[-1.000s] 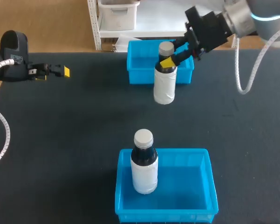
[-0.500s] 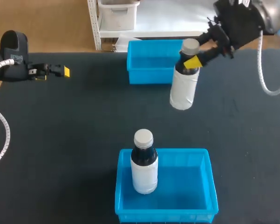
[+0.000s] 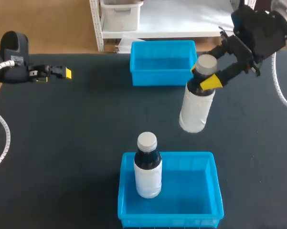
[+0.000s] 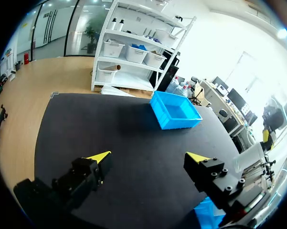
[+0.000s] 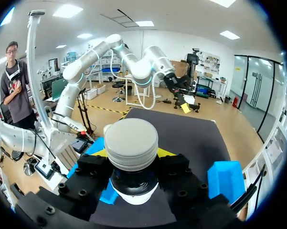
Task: Pick up the bottle, and place it in the far bin if it is heavy, or in the near bin if it is light.
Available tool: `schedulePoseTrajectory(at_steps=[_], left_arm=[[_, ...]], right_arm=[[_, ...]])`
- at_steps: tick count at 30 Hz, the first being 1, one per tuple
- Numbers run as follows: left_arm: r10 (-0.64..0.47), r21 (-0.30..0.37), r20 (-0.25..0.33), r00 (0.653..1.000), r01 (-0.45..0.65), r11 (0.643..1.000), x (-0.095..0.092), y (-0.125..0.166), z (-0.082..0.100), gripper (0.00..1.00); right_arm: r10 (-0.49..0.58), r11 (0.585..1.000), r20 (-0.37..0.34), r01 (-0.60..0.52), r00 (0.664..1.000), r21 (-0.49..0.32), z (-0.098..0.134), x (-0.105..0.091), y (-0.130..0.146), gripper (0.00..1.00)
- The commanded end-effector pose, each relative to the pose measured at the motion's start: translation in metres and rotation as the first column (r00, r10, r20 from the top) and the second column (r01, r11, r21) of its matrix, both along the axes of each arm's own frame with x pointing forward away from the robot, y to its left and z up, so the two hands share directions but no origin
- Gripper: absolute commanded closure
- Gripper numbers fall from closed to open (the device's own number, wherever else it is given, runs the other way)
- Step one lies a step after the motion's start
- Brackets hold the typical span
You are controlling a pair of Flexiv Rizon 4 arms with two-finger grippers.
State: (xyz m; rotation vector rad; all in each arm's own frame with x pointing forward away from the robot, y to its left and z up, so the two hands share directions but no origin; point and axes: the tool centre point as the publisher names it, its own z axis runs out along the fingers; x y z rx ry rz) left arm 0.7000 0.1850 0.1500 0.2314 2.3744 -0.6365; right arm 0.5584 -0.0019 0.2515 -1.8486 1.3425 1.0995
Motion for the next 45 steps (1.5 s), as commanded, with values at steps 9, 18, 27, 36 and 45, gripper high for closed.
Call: schedulePoseTrajectory(at_steps=[9,18,27,36,45], left_arm=[[0.0,0.0,0.0,1.0,0.0,1.0,0.0,0.0,0.0,0.0],[0.0,0.0,0.0,1.0,0.0,1.0,0.0,0.0,0.0,0.0],[0.0,0.0,0.0,1.0,0.0,1.0,0.0,0.0,0.0,0.0],[0.0,0.0,0.0,1.0,0.0,1.0,0.0,0.0,0.0,0.0],[0.0,0.0,0.0,1.0,0.0,1.0,0.0,0.0,0.0,0.0]], right_arm=[[0.028,1.0,0.018,-0.028,0.999,-0.002,-0.009,-0.066,0.001,1.0],[0.082,0.997,-0.02,-0.082,0.996,-0.009,-0.03,-0.088,0.009,1.0],[0.125,0.992,-0.036,-0.126,0.991,-0.029,-0.05,-0.099,0.015,1.0],[0.157,0.987,-0.037,-0.158,0.987,-0.039,-0.074,-0.099,0.018,1.0],[0.2,0.979,-0.019,-0.2,0.98,-0.03,-0.085,-0.103,0.023,1.0]])
